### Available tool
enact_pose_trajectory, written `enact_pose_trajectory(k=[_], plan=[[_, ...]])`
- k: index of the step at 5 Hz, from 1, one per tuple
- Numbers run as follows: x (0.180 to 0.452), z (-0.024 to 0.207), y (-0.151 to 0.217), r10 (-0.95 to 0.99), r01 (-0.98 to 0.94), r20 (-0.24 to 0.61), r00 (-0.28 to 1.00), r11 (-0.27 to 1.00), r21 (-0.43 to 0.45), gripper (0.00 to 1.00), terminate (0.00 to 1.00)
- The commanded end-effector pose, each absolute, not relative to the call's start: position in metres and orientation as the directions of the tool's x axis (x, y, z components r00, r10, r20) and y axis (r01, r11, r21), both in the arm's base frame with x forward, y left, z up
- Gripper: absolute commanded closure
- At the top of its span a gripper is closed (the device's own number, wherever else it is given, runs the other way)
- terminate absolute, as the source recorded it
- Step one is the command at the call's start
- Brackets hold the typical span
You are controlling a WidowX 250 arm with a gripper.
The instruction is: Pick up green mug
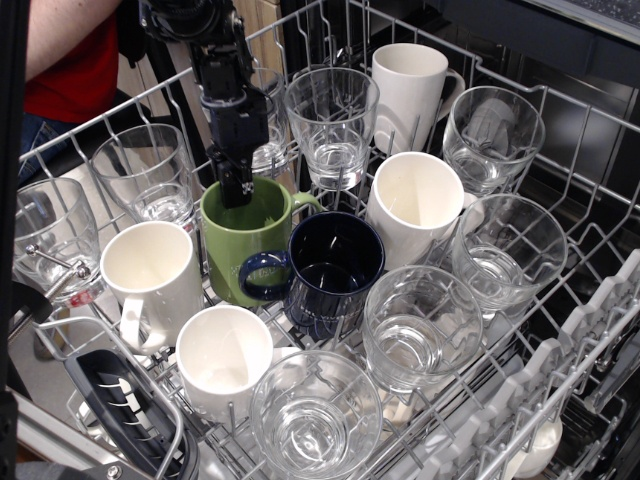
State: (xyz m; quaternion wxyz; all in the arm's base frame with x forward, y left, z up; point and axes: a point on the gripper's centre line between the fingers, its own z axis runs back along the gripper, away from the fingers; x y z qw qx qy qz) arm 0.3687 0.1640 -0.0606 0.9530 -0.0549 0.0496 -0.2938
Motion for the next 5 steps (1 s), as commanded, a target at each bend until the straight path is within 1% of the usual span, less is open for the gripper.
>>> enact_pose_trajectory(k=[1, 2, 3, 4, 5], plan=[[0.382, 0.075, 0.154, -0.606, 0.603, -0.019, 0.795, 0.793, -0.087, 1.00, 0.00], [0.382, 0.099, 0.151, -0.612, 0.609, 0.007, 0.790, 0.785, -0.114, 1.00, 0.00], [0.379, 0.125, 0.153, -0.640, 0.638, 0.025, 0.768, 0.761, -0.115, 1.00, 0.00], [0.378, 0.138, 0.159, -0.658, 0.659, 0.043, 0.752, 0.748, -0.084, 1.00, 0.00], [0.374, 0.135, 0.162, -0.699, 0.702, 0.066, 0.712, 0.712, -0.024, 1.00, 1.00]])
